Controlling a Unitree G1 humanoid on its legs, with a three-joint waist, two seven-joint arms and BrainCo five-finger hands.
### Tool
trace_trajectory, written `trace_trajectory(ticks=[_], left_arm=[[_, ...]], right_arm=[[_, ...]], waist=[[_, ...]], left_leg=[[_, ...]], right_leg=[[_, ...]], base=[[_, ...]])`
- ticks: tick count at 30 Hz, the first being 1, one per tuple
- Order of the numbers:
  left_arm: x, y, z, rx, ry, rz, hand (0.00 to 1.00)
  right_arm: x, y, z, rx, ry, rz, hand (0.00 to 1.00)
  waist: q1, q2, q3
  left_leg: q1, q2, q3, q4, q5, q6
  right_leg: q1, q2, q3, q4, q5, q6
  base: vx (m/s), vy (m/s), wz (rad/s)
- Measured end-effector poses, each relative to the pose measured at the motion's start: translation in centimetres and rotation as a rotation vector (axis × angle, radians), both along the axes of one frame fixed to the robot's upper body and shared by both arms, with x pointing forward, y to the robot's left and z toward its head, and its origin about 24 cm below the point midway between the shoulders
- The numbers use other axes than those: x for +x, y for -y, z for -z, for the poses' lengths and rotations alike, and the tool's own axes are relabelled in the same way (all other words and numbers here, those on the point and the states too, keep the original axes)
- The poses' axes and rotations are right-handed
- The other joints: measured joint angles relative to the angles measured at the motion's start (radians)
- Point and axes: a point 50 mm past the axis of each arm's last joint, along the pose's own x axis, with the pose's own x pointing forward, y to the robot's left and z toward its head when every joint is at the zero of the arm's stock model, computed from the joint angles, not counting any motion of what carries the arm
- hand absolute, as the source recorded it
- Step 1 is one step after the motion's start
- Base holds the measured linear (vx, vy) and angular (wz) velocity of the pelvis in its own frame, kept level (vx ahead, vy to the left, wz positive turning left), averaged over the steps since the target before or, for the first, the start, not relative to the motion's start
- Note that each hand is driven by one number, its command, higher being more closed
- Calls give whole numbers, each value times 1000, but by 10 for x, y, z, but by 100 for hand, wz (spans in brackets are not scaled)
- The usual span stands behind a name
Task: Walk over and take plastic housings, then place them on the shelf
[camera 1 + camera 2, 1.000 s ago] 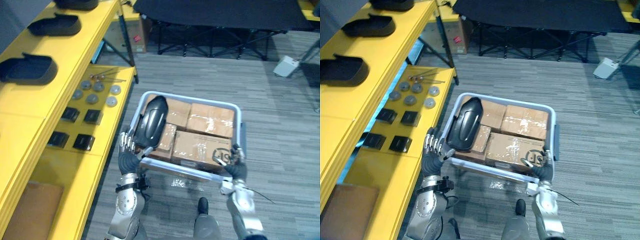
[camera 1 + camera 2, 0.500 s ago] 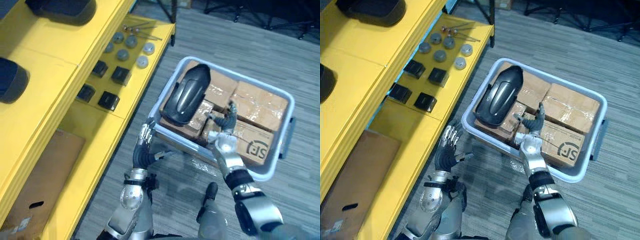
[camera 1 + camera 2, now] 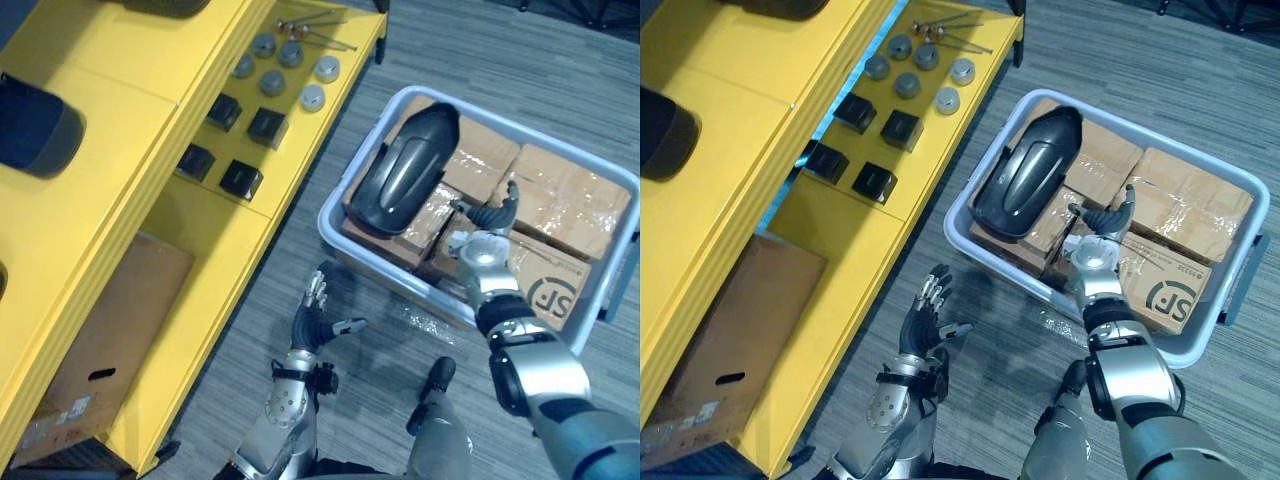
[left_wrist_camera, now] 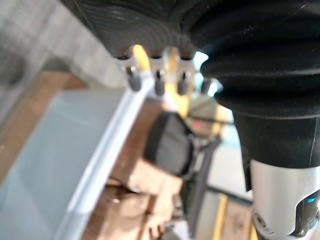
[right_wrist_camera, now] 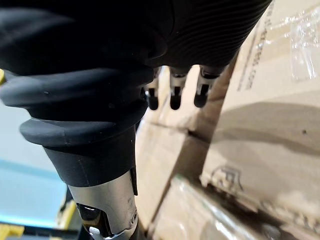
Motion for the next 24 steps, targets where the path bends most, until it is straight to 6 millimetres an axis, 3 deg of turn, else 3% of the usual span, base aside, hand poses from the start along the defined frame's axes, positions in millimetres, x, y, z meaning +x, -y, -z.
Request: trace_trajectory(ticks=[5, 8, 12, 15, 24], left_arm=[[0, -1, 10, 5, -55, -8, 0], [-1, 1, 11, 9, -60, -4, 0], [-1, 6, 10, 10, -56, 4, 0], [0, 8, 8, -2, -59, -15, 0], [-4, 15, 8, -4, -63, 11, 0]], right_arm=[[7, 1, -12, -45, -12, -48, 0], [7, 6, -24, -80, 21, 19, 0], [4, 10, -35, -102, 82, 160, 0], [3, 10, -56, -103, 188, 256, 0], [-5, 18, -84, -21, 352, 397, 0]], waist=[[28, 4, 3], [34, 4, 2], [36, 4, 3], [36, 4, 3], [27, 4, 3]], left_leg=[[-48, -5, -17, 5, 13, -2], [-66, -6, -23, 6, 14, -2], [-73, -7, -27, 6, 16, -1], [-74, -7, -31, 5, 18, 0], [-69, -2, -23, 2, 19, -1]], right_leg=[[-41, -4, -16, 14, 6, 8], [-54, -4, -21, 14, 9, 10], [-59, -4, -24, 14, 9, 11], [-58, -3, -30, 14, 9, 11], [-59, -1, -26, 17, 9, 10]], base=[[-57, 60, 7], [8, 50, 4], [29, 47, 3], [11, 24, 1], [-40, 36, -3]])
